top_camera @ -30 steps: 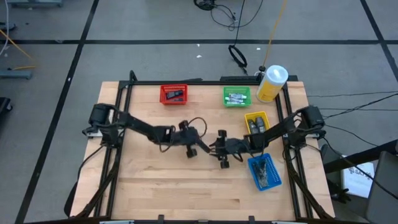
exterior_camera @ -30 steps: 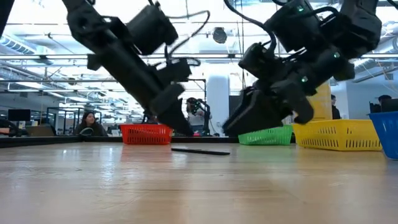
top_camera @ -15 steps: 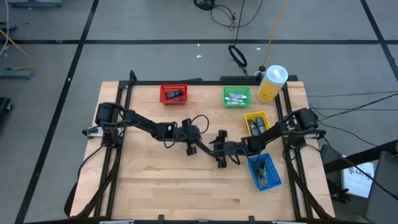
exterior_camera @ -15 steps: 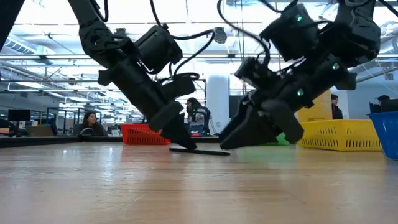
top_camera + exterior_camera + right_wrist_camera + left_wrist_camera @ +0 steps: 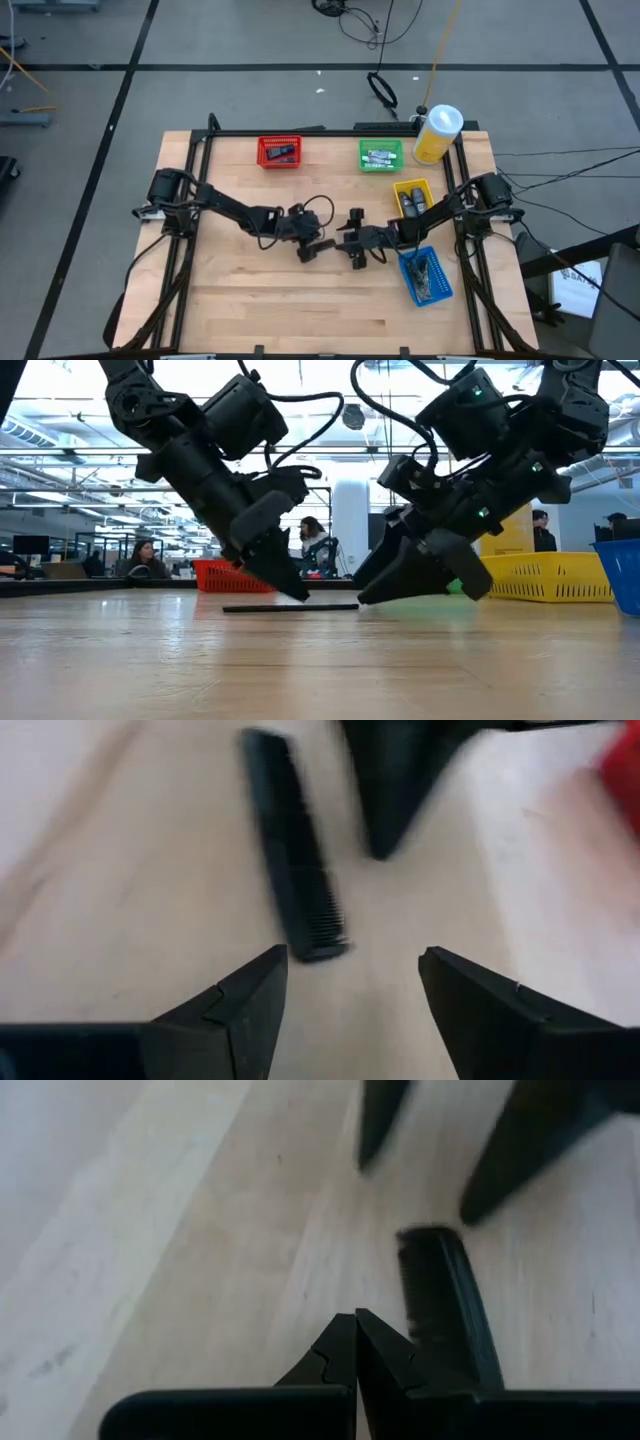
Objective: Pick & Place Travel size toiletries
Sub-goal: Put the black comb into the blue bin, then return to Home Position
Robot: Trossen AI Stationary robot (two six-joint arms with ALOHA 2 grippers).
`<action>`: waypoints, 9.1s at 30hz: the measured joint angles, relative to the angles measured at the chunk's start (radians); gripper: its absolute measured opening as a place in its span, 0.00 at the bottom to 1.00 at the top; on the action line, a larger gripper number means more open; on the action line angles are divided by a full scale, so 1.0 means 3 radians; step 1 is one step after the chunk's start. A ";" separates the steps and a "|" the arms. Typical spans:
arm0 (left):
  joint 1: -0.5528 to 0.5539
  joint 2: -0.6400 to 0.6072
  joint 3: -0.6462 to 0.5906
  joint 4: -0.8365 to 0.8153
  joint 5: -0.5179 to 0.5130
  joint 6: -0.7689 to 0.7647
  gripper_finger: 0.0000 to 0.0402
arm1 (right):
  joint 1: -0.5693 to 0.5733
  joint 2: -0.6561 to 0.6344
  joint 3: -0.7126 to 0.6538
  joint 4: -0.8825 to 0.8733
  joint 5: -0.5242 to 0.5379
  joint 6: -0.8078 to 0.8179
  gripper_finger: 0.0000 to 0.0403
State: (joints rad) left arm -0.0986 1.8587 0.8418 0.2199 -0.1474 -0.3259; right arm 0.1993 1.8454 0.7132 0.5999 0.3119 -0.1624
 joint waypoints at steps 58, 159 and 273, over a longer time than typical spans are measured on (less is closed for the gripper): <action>0.0024 0.0486 0.0007 0.0702 0.0337 0.0435 0.00 | 0.0038 -0.0420 0.0312 -0.1090 -0.0756 -0.0357 0.53; 0.0306 0.0551 -0.0648 0.1721 0.1151 0.0466 0.00 | -0.0167 0.0211 0.0482 -0.0219 -0.0060 -0.1266 0.53; -0.0645 0.0348 -0.0644 0.1702 -0.2110 -0.1284 0.04 | 0.2013 -0.2666 0.0109 -0.2065 0.0961 0.2490 0.67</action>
State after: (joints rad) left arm -0.2920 1.9633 0.6487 0.7305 -0.7804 -0.7113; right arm 0.8032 1.0455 0.7460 -0.0195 0.6003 0.5847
